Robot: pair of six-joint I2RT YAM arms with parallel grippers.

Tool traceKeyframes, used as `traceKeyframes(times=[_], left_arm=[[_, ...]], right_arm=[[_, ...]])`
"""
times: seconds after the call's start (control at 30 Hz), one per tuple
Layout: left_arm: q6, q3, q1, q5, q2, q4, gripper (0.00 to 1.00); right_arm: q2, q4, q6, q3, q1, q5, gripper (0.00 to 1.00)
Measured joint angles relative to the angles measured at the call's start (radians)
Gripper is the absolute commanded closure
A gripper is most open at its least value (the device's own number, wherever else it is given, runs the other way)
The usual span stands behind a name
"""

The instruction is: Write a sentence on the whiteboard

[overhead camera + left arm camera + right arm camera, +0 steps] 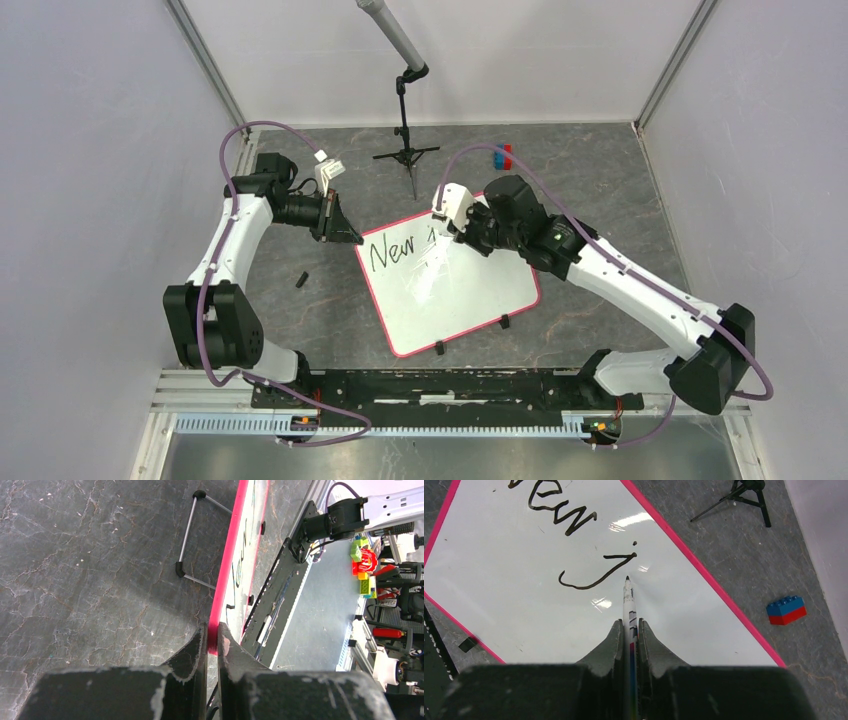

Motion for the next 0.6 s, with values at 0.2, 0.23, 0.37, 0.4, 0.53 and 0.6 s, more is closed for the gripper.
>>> traceKeyframes(times=[0.2, 0.23, 0.37, 0.4, 0.53, 0.6], left_arm=[[0.000, 0.000, 0.000, 0.000, 0.000, 0.000, 0.98], [0.000, 0.000, 0.000, 0.000, 0.000, 0.000, 0.98], [0.000, 0.000, 0.000, 0.000, 0.000, 0.000, 0.98], [0.000, 0.000, 0.000, 0.000, 0.000, 0.000, 0.98], [0.000, 0.000, 0.000, -0.001, 0.000, 0.000, 0.98], [0.000, 0.000, 0.000, -0.001, 0.000, 0.000, 0.98]], right_arm=[[0.013, 0.003, -0.001, 0.000, 0.000, 0.006, 1.00], [0.014, 0.003, -0.001, 0.000, 0.000, 0.006, 1.00], [0.021, 0.008, 0.000, 0.000, 0.000, 0.005, 1.00], [0.023, 0.010, 0.000, 0.000, 0.000, 0.004, 1.00], [0.025, 0.010, 0.000, 0.000, 0.000, -0.003, 1.00], [0.025, 0.016, 0.000, -0.006, 0.000, -0.008, 1.00]])
